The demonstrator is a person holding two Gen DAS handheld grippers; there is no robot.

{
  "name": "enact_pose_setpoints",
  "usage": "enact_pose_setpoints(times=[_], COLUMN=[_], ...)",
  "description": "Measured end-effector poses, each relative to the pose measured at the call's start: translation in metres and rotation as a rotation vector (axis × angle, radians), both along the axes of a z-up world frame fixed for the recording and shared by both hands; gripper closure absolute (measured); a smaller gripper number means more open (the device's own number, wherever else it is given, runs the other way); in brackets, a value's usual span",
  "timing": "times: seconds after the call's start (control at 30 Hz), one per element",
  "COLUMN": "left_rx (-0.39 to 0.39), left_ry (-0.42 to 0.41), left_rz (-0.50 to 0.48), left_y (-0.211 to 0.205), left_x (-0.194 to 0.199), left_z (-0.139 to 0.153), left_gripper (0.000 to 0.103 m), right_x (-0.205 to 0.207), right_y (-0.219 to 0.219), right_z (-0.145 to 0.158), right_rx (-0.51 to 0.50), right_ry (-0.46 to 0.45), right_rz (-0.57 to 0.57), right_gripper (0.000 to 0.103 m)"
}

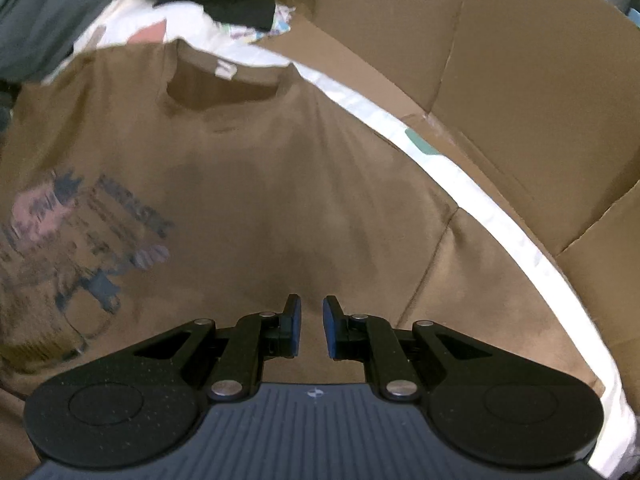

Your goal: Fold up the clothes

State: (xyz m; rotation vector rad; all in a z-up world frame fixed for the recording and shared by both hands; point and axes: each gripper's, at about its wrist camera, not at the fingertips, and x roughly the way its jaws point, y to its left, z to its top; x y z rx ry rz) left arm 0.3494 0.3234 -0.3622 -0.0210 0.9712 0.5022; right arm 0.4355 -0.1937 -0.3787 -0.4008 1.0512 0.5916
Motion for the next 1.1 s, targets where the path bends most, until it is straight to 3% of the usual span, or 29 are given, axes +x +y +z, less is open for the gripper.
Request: enact_pose_setpoints(times=[0.13,0.37,0.53,0.63,0.9,1.03,1.1], left_rx=[0.039,0.066,0.117,0.127,0.145,0.139,0.136], left_ry=[0.017,0.046,0.150,0.204,0.307,0.335,0.349], left_rz=[-0.004,-0.010,-0.085,-0.107,-0.114,-0.089,-0.076], left_y=[0.009,0.027,0.023,0.022,0.017,0.014,0.012], left_x=[0.010,0.029,0.049,0.057,0.078,0.081,0.083], left_z=[-0.005,-0.023,-0.043,-0.040,-0.052,-0.048,-0.046], left_gripper=[0.101,0.101,0.101,0.101,0.102,0.094,0.083], right_x=[0.007,-0.001,-0.003,-0.004,-0.013,-0.018,-0.025], right_y=[-0.016,-0.012,-0.017,-0.022,-0.029,-0.033,-0.028], right_z=[-0.016,-0.019,-0.023,-0.024,-0.029,-0.031,-0.028], right_rx=[-0.028,-0.040,0.001,0.039,0.121,0.166,0.119], right_ry=[0.054,0.030,0.023,0.022,-0.015,-0.045,-0.066], right_rz=[-0.068,-0.083,-0.120,-0.153,-0.248,-0.306,-0.249], right_gripper=[0.086,0.085,0.084,0.084,0.084,0.083,0.079])
